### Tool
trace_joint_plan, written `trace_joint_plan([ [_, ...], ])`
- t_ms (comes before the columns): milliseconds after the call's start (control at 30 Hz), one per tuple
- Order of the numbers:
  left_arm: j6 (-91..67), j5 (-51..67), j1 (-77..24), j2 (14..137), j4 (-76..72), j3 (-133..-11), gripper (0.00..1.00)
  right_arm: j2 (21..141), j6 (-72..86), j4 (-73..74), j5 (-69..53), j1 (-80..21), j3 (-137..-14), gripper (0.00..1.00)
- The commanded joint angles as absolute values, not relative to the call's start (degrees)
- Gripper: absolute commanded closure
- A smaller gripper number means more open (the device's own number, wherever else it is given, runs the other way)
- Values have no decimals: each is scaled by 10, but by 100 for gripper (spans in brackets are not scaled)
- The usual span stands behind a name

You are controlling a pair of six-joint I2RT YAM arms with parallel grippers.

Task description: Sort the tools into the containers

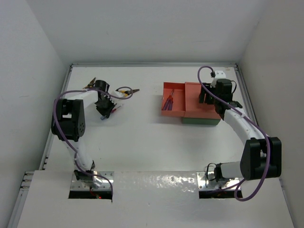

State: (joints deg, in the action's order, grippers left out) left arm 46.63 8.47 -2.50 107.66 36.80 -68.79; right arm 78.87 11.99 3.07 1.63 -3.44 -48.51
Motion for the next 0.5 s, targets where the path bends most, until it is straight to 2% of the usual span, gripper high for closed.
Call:
trace_joint_plan([
  [0,464,154,-19,1091,426,-703,100,845,144,214,-4,-30,-441,34],
  [100,458,201,-19,1054,466,-741,100,845,145,216,-9,-30,-447,34],
  [200,418,318,-30,1004,494,-825,100,844,151,218,-16,-29,-453,34],
  [267,334,319,-60,951,459,-844,100,843,154,217,-14,-30,-453,34],
  [367,203,249,-147,905,300,-845,100,841,162,211,-4,-29,-452,34],
  [467,62,279,-208,967,294,-920,100,844,165,214,-3,-29,-457,34],
])
